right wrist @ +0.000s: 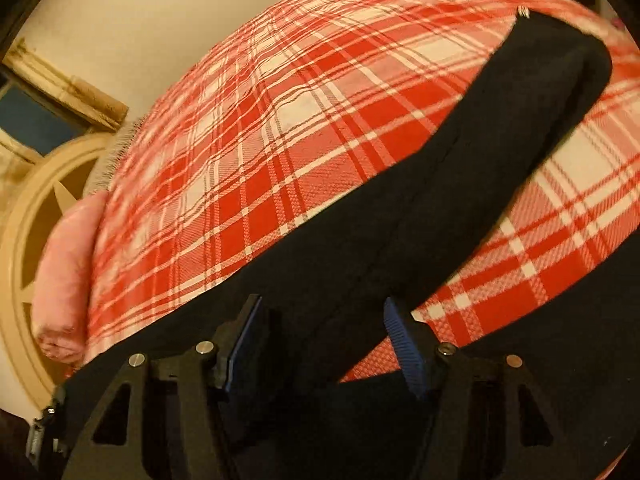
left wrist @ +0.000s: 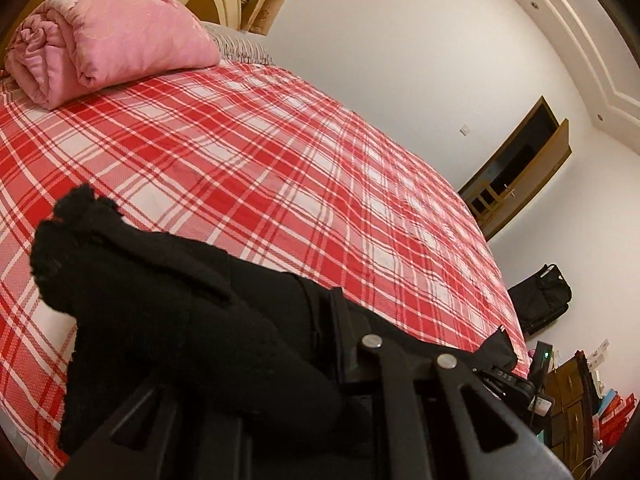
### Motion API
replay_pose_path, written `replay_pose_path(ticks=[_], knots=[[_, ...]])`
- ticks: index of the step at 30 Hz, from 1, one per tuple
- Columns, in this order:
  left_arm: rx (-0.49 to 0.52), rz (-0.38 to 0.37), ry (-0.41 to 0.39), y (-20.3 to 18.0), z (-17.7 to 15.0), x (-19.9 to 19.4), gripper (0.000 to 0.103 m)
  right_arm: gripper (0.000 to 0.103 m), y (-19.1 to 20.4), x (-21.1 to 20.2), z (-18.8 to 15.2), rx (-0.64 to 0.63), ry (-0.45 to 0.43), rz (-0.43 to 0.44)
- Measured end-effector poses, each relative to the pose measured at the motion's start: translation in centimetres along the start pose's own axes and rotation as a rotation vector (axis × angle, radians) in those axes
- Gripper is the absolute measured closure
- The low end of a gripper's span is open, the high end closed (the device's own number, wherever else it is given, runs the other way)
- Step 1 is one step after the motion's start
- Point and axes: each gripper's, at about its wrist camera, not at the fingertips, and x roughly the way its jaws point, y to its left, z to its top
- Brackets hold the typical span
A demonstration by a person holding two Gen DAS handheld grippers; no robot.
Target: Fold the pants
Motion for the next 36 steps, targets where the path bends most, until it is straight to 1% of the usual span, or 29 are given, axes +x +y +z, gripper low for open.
replay_pose_path(ticks=[1,3,4,5,8,10,12,14,16,19,22,23,24,27,30,32,35,36], knots=[[-0.001,0.001,0.004,0.1,0.1,0.1,0.087,0.099,0.2,0.0,0.1,-0.041,-0.006,0.019],[0.0,-0.004,0.015,0.2,0.3,0.3,0.087,0.1,-0.3,-0.2,0.4,-0.043,0.01,0.062],[0.004,-0.005,0.018,0.2,0.3,0.3,0.087,0.1,-0.6,-0.9,0.4,-0.046,-0.007,0.097],[0.002,-0.008,0.02,0.3,0.4,0.2,0.087,0.1,-0.7,-1.8,0.4,-0.059,-0.035,0.123],[-0.021,-0.04,0.025,0.6,0.5,-0.4,0.087,0.1,-0.8,-6.6,0.0,-0.1,-0.153,0.19],[-0.015,-0.047,0.033,0.5,0.4,-0.9,0.087,0.1,-1.2,-9.4,-0.8,-0.118,-0.2,0.239],[0.012,-0.054,0.036,0.3,0.0,-1.8,0.087,0.1,-1.9,-11.5,-2.0,-0.13,-0.221,0.253],[0.013,-0.052,0.035,0.4,-0.5,-2.4,0.087,0.1,-2.9,-12.3,-3.5,-0.11,-0.213,0.264],[0.001,-0.054,0.043,0.7,-1.1,-2.8,0.087,0.1,-3.8,-12.7,-5.3,-0.099,-0.197,0.264],[0.01,-0.046,0.063,0.9,-2.2,-3.0,0.087,0.1,-5.2,-12.9,-8.2,-0.098,-0.175,0.246],[0.046,-0.04,0.074,1.2,-3.6,-3.8,0.087,0.1,-6.3,-13.2,-10.5,-0.107,-0.168,0.221],[0.061,-0.029,0.075,1.3,-4.2,-4.0,0.087,0.1,-6.5,-13.2,-11.3,-0.113,-0.163,0.203],[0.076,-0.022,0.076,1.5,-4.8,-4.2,0.087,0.103,-6.8,-13.1,-11.8,-0.12,-0.159,0.191],[0.11,0.013,0.09,2.1,-6.5,-4.2,0.087,0.103,-7.4,-12.6,-13.3,-0.135,-0.132,0.169],[0.096,0.041,0.128,3.3,-8.0,-3.6,0.087,0.103,-7.4,-11.9,-14.2,-0.154,-0.11,0.159],[0.085,0.05,0.141,4.1,-8.8,-3.4,0.086,0.102,-7.2,-12.0,-14.4,-0.172,-0.12,0.159],[0.067,0.061,0.161,4.9,-9.4,-2.9,0.086,0.102,-7.6,-13.0,-13.9,-0.147,-0.188,0.183],[0.061,0.06,0.163,5.1,-9.5,-2.7,0.086,0.102,-8.0,-13.2,-13.3,-0.126,-0.208,0.177]])
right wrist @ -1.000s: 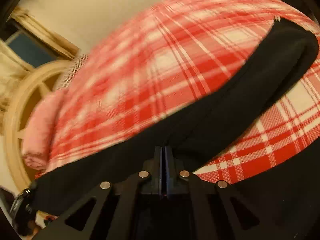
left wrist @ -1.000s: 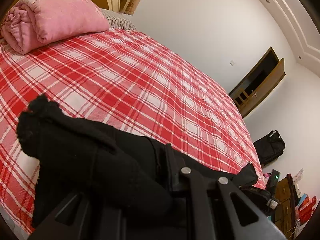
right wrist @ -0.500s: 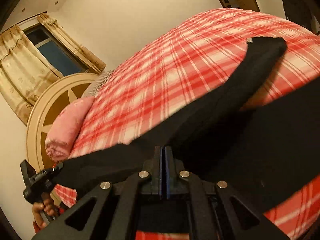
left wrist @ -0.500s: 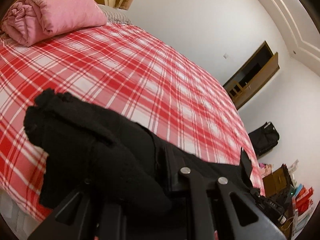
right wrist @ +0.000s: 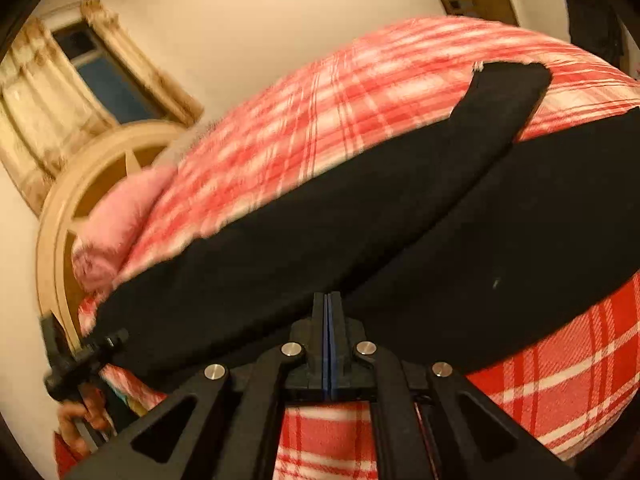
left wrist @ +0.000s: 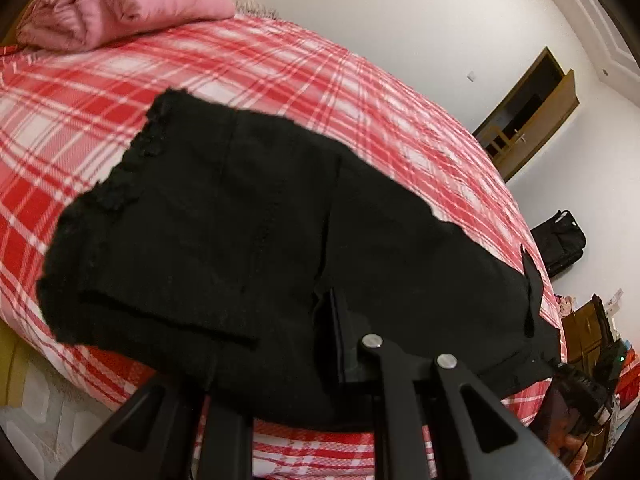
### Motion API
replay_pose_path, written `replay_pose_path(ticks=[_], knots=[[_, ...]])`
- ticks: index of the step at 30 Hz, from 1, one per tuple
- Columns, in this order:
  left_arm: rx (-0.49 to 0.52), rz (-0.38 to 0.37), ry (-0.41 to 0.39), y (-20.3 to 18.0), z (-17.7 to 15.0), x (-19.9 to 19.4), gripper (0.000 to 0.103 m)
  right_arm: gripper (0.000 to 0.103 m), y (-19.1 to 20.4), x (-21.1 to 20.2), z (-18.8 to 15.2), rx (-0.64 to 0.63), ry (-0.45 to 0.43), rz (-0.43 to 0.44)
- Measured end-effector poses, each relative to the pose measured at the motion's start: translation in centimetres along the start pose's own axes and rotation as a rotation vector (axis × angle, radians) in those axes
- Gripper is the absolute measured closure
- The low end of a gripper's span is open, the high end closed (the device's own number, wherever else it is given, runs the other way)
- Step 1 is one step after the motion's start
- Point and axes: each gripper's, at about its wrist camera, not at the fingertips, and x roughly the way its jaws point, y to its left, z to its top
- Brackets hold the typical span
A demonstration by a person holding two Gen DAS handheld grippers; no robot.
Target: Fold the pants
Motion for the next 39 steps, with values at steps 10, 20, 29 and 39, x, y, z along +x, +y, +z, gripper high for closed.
replay_pose_path(ticks=[10,20,29,39], knots=[[0.003,-0.029,-0.041,-0.3,0.7,-1.7,0.087,0.028,-3.2,2.5,5.0,0.177,-0.059,-0.056],[-0.021,-0.015,-0.016,0.5,0.7,-0.4,0.086,0.089,-1.4,8.4,5.7,-0.054,0.053,-0.449],[0.0,-0.021,-0.045,0.0,1.7,-1.2,0.087,0.097,-1.1,-0.9,5.7,-0.001,-0.086,-0.143],[0.031,0.085,0.018,2.0,-0.9,0.5,0.08,0.096,-3.8,0.7,-3.2,0.053,-0.023,-0.236]])
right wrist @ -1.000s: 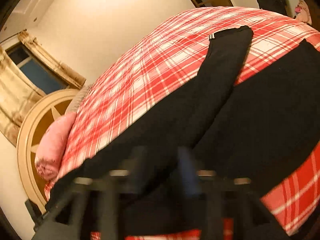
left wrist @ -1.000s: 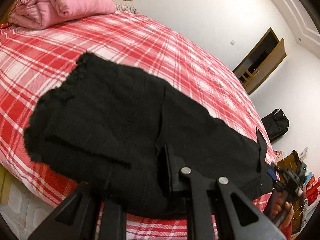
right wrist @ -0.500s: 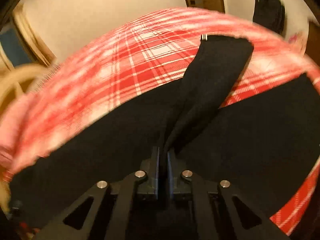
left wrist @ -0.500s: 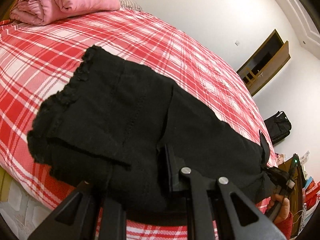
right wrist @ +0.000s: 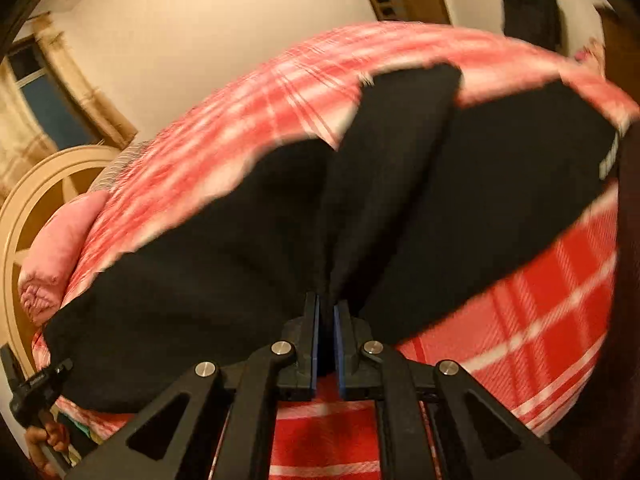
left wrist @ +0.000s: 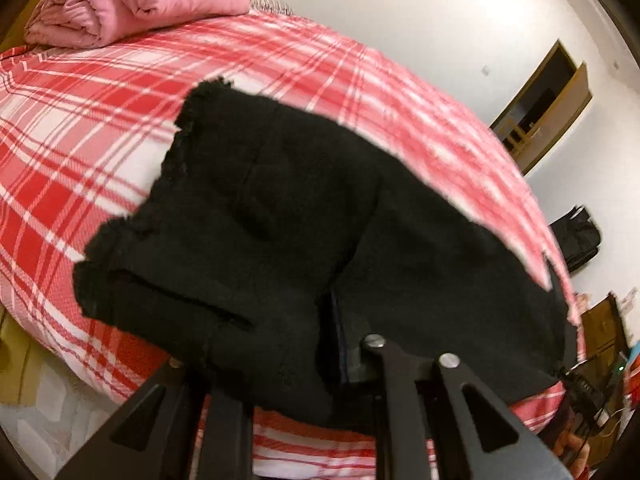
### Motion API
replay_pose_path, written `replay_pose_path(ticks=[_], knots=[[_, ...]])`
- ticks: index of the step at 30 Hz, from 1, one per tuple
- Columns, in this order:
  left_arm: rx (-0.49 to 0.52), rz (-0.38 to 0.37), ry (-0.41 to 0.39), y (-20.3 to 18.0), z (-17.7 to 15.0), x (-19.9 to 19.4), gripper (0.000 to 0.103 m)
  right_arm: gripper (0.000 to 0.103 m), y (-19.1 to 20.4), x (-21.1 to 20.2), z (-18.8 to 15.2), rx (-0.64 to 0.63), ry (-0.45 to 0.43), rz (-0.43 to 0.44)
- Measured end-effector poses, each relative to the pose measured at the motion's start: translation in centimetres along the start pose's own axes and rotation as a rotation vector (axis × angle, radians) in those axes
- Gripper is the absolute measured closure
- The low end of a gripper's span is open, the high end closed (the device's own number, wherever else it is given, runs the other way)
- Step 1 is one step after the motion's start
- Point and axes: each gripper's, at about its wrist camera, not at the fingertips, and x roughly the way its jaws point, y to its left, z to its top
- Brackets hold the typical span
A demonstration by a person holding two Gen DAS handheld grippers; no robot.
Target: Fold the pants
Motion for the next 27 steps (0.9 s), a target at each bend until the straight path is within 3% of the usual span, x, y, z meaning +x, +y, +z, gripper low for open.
replay_pose_path(ticks=[3,5,8,9,10,12,14,16,18,20,23,27], knots=[[0.043,0.024,-0.022,-0.2,-0.6,0.1,0.079,0.092,1.0,0.2,0.4,-0.071,0.007,-0.024],[0.072,0.043,-0.011,-0.3,-0.4,-0.1,0.072,0.084,0.5,-0.1,1.3,-0.044,0.038,-0.004],[0.062,0.049,0.005,0.8,0.2,-1.5,0.052,0.057,-1.0,-2.8,2.8,0.039,-0.039,0.019],[0.05,0.073,0.006,1.3,0.4,-2.2,0.036,0.043,-1.1,-3.8,3.3,0.051,-0.075,0.014],[0.034,0.122,-0.008,1.9,0.7,-3.2,0.03,0.036,-1.2,-4.7,3.9,0.062,-0.118,0.024],[0.004,0.184,-0.083,3.2,1.6,-5.5,0.029,0.035,-0.5,-5.7,5.5,0.058,-0.182,0.09],[-0.056,0.221,-0.186,4.0,2.4,-8.1,0.028,0.035,1.8,-5.2,7.1,-0.019,-0.183,0.176],[-0.076,0.186,-0.264,3.5,3.0,-9.3,0.029,0.035,5.9,-3.3,8.6,-0.138,-0.143,0.274],[-0.048,0.154,-0.271,2.1,3.0,-8.8,0.029,0.035,10.8,-0.6,9.5,-0.256,-0.066,0.386],[0.041,0.139,-0.247,-0.2,2.3,-6.9,0.03,0.035,15.1,2.7,9.9,-0.34,0.014,0.445],[0.154,0.224,-0.231,-2.3,1.4,-3.4,0.033,0.035,20.8,8.5,9.6,-0.408,0.2,0.535],[0.14,0.339,-0.211,-1.2,1.4,0.3,0.03,0.035,25.1,13.2,8.4,-0.538,0.315,0.529]])
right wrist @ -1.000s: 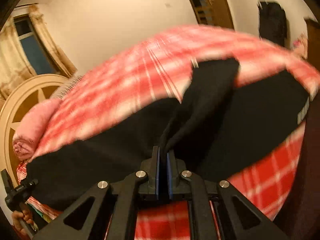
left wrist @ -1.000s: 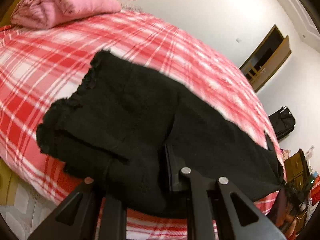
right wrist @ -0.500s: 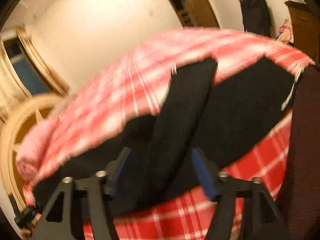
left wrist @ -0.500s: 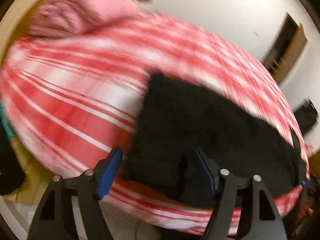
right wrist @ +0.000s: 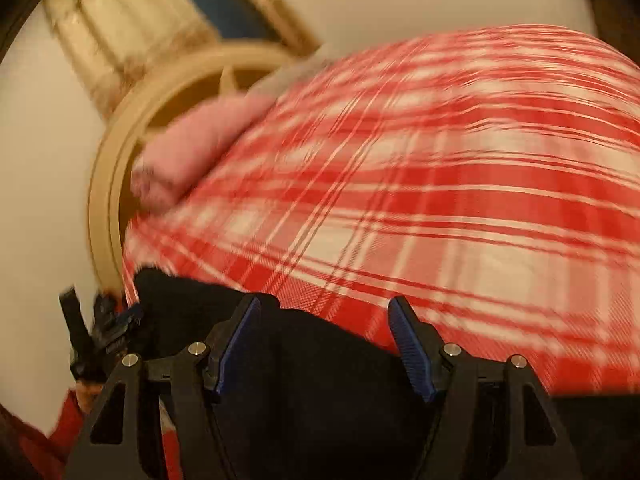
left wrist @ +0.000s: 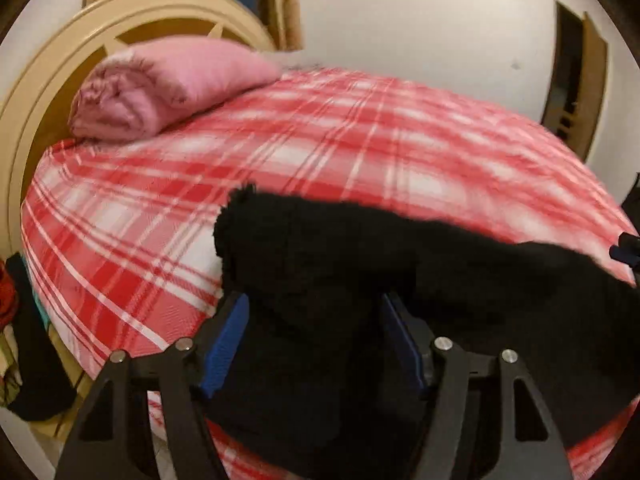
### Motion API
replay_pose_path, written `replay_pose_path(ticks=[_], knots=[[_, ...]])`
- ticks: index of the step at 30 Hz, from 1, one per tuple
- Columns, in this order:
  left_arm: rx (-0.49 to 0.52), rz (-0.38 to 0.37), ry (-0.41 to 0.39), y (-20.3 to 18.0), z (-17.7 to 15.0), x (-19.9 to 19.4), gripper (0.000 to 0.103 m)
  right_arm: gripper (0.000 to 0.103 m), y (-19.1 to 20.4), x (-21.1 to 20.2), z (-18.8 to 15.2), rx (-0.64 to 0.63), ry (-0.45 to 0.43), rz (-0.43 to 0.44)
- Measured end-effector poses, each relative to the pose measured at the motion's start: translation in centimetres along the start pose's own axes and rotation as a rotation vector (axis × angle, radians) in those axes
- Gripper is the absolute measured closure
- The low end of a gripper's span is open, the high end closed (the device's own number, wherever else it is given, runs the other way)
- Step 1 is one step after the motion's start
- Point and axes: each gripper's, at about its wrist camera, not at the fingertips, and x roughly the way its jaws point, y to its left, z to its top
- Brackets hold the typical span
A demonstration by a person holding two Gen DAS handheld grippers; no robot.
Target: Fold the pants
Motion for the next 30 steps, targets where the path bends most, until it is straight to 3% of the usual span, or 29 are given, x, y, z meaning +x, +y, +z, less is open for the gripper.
replay_pose_path(ticks=[2,4,8,12,16,19,21,23,26,30], knots=[[-0.012,0.014,0.0,0.3,-0.2,0.8,0.025,0.035,-0.6,1.6,0.0,0.006,0.046,0.014],[-0.01,0.039,-0.003,0.3,-0.4,1.0,0.018,0.035,-0.5,2.8,-0.5,0.038,0.104,0.112],[-0.136,-0.034,0.032,2.2,-0.8,1.8,0.009,0.035,2.6,2.8,-2.9,-0.067,0.181,0.161],[-0.126,-0.034,0.034,1.7,-1.2,1.4,0.009,0.035,5.3,1.0,-5.1,-0.168,0.237,0.254],[-0.128,-0.034,0.031,1.6,-1.4,1.3,0.009,0.035,6.5,2.0,-6.6,-0.23,0.29,0.261],[-0.13,-0.034,0.03,1.7,-1.3,1.5,0.008,0.034,5.8,3.8,-5.2,-0.138,0.254,0.336],[-0.13,-0.031,0.029,1.7,-1.3,1.5,0.008,0.034,6.1,5.9,-4.2,-0.073,0.279,0.437],[-0.133,-0.031,0.031,1.7,-1.1,1.6,0.008,0.034,8.0,8.6,-3.2,-0.093,0.307,0.484],[-0.129,-0.031,0.034,1.7,-1.1,1.7,0.007,0.034,9.2,10.5,-1.9,-0.119,0.286,0.451],[-0.126,-0.029,0.052,1.9,-1.1,1.9,0.003,0.037,6.0,9.6,1.9,-0.037,0.193,0.417]])
